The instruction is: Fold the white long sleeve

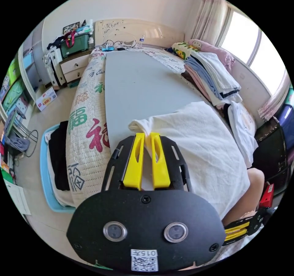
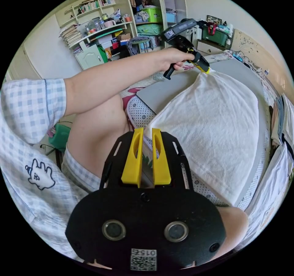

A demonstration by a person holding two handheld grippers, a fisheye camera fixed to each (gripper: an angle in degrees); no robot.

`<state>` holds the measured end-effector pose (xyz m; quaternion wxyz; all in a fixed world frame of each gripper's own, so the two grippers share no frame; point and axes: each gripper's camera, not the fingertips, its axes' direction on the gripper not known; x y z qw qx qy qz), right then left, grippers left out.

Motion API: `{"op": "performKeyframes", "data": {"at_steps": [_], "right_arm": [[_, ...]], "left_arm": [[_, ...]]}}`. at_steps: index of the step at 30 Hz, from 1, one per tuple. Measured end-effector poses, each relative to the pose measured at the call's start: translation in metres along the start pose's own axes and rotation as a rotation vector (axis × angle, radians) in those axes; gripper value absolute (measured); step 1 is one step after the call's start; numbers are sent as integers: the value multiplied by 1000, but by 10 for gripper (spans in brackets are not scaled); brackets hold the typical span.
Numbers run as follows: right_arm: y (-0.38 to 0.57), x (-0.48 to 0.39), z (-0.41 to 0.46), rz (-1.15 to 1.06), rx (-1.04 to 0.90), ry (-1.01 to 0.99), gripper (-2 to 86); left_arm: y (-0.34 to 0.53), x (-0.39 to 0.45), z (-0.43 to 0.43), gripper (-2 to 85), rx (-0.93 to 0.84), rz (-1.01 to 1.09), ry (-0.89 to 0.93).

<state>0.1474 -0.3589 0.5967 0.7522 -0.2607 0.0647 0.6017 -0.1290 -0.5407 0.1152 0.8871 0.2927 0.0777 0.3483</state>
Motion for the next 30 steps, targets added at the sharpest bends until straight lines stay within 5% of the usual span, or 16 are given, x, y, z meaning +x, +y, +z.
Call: {"op": "performKeyframes", "data": {"at_steps": [6, 12, 18, 25, 30], "right_arm": [[99, 35, -78, 163, 192, 131, 58], [190, 96, -95, 429, 263, 152, 75], [238, 139, -44, 585, 273, 60, 114], [267, 143, -8, 550, 308, -1, 65], [280, 142, 5, 523, 292, 35, 30]], "left_arm": [[50, -12, -60, 62, 150, -78, 285], [148, 15, -92, 78, 176, -74, 379], [247, 26, -84, 96, 159, -244, 396], [258, 45, -55, 102, 76, -265, 381], [260, 45, -48, 26, 67, -256, 372]]}}
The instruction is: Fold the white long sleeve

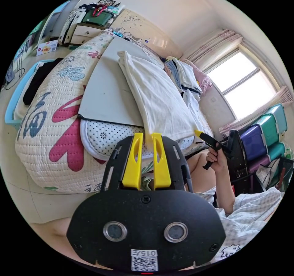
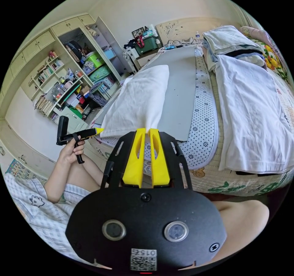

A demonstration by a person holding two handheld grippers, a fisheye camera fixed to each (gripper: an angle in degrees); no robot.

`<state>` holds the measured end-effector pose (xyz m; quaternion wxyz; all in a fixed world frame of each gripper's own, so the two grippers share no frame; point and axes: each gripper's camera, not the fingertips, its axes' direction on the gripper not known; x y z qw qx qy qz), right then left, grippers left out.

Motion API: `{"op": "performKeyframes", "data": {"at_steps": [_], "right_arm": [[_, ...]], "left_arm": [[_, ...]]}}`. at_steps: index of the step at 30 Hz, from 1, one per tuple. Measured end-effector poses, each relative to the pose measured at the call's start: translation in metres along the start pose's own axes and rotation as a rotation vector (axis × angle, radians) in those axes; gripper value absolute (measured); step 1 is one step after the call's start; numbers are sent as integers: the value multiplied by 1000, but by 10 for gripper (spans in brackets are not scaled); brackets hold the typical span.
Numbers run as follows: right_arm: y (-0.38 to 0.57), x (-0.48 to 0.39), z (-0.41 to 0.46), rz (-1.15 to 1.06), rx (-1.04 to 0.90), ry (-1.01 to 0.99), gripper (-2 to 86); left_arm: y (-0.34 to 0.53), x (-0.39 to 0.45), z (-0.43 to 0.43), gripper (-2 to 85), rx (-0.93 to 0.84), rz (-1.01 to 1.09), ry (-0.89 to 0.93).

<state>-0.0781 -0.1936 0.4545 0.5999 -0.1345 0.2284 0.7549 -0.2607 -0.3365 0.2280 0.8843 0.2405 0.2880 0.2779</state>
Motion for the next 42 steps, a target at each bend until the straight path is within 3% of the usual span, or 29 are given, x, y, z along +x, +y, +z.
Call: {"op": "performKeyframes", "data": {"at_steps": [9, 14, 18, 25, 32, 42], "right_arm": [[22, 11, 15, -43, -82, -9, 38], [14, 18, 2, -40, -26, -45, 39], [-11, 24, -34, -6, 115, 60, 15], [-85, 3, -39, -94, 239, 28, 17], [-172, -32, 39, -218, 163, 101, 48], [-289, -6, 167, -184, 24, 146, 81]], "left_arm": [[18, 6, -7, 5, -24, 70, -42], [13, 9, -11, 22, -29, 72, -33], [-1, 33, -47, 58, 81, 135, -131], [-71, 52, -76, 73, 287, 118, -65], [-160, 29, -25, 90, 281, -28, -96], [-237, -1, 62, 76, 110, 82, -214]]}}
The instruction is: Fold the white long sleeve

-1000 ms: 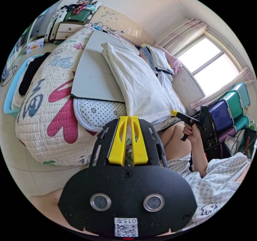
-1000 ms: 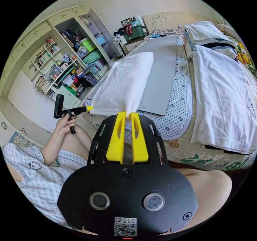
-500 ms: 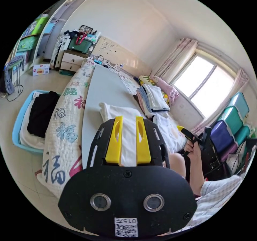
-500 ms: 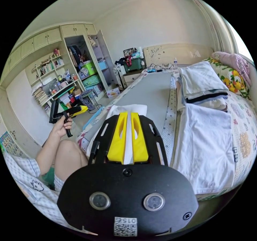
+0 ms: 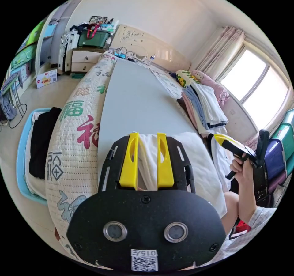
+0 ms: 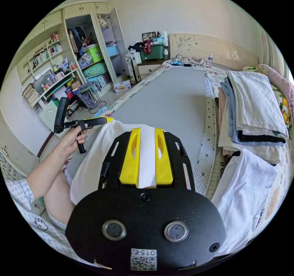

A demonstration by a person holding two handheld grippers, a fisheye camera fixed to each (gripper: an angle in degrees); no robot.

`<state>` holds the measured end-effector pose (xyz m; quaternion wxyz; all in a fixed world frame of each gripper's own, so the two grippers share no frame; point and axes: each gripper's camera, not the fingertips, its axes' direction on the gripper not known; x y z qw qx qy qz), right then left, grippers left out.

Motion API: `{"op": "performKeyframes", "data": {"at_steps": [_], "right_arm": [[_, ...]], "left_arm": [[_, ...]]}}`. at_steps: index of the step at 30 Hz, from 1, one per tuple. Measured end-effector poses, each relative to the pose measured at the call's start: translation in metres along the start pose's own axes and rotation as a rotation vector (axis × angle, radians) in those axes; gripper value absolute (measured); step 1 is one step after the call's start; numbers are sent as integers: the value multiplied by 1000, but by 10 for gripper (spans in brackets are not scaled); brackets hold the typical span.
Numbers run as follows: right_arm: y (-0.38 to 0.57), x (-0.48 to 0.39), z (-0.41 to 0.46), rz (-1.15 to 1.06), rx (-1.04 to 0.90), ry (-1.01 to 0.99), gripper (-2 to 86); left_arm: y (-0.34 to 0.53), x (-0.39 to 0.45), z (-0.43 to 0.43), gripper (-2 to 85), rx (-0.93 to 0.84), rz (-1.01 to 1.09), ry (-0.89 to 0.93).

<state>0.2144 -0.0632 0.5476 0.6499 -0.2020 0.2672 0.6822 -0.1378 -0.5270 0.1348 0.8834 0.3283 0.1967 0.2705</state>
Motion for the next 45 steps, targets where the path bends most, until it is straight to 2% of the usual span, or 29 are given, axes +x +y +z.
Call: {"op": "performKeyframes", "data": {"at_steps": [3, 8, 10, 12, 14, 16, 18, 25, 28, 31, 34, 36, 38, 40, 41, 45], "right_arm": [[-4, 9, 27, 35, -44, -53, 83], [-17, 12, 44, 13, -61, -69, 78], [-19, 13, 46, 20, -59, -60, 79], [-22, 15, 48, 37, -57, -79, 79], [-27, 16, 51, 48, -53, -95, 80], [-31, 15, 55, 53, -53, -98, 79], [-36, 12, 63, 55, -53, -99, 79], [-49, 2, 75, 47, -46, -78, 77], [-55, -1, 84, 43, -48, -75, 76], [-60, -2, 91, 45, -48, -79, 76], [-64, 0, 98, 53, -49, -89, 77], [-66, 3, 104, 68, -47, -98, 80], [-68, 5, 109, 77, -48, -100, 84], [-69, 6, 115, 76, -53, -93, 88], [-70, 6, 119, 73, -57, -87, 85], [-71, 8, 132, 69, -70, -107, 80]], "left_arm": [[-6, -2, 1, 13, 6, 13, -21], [-17, -20, -13, 1, 39, -43, 177], [-16, -30, -15, 10, 63, -102, 189], [-21, -30, -17, 57, 75, -96, 160], [-27, -20, -15, 66, 45, -26, 143], [-33, -7, -9, 68, 8, 44, 81], [-37, 7, -2, 69, -24, 120, -56], [-50, 13, -14, 89, 4, 114, -194], [-58, 3, -2, 72, -66, 71, -111], [-65, -13, -11, 26, -24, 13, -2], [-71, -39, -28, 4, 70, -94, 239], [-74, -66, -27, -1, 98, -208, 475], [-75, -83, -16, -2, 53, -294, 544], [-76, -91, -7, -2, -16, -338, 447], [-79, -91, -4, -1, -57, -314, 356], [-98, -76, -13, 11, -86, -200, 232]]}}
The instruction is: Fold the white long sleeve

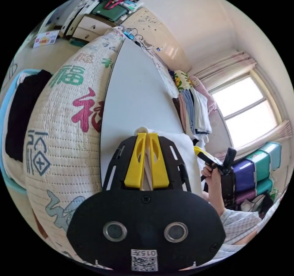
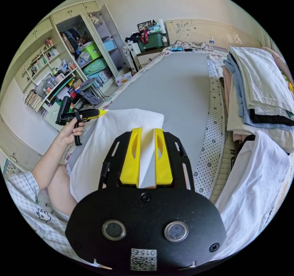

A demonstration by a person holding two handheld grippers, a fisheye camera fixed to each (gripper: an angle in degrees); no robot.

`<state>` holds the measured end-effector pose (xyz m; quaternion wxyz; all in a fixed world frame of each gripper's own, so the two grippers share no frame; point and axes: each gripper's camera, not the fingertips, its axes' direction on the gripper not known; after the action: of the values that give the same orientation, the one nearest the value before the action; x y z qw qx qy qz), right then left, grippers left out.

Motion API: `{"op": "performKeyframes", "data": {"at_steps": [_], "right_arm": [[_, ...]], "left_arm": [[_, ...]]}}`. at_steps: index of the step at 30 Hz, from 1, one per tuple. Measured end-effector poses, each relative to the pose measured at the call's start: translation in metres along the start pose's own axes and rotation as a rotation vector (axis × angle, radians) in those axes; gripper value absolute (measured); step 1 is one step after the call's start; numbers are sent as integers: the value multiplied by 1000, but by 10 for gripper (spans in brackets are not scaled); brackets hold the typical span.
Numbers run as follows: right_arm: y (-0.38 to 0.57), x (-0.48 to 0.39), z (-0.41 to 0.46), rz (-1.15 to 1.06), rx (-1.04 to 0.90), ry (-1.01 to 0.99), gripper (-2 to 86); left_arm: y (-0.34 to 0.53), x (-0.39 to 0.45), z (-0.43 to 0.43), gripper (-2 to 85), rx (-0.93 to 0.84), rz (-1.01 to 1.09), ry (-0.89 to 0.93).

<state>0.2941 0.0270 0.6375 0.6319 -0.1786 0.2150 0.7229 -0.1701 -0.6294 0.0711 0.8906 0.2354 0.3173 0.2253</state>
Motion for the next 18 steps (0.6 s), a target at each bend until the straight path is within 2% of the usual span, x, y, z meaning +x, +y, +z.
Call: {"op": "performKeyframes", "data": {"at_steps": [4, 11, 15, 18], "right_arm": [[1, 19, 3, 59, 20, -18, 92], [5, 56, 39, 123, -70, -188, 75], [1, 58, 77, 113, -93, -295, 61], [-2, 48, 106, 88, -85, -330, 57]], "left_arm": [[-7, 13, -11, 44, 0, 60, -42], [-14, -13, -25, 113, -75, 43, 56], [-16, -23, -19, 136, -102, 21, 170], [-16, -22, -23, 149, -102, 33, 110]]}}
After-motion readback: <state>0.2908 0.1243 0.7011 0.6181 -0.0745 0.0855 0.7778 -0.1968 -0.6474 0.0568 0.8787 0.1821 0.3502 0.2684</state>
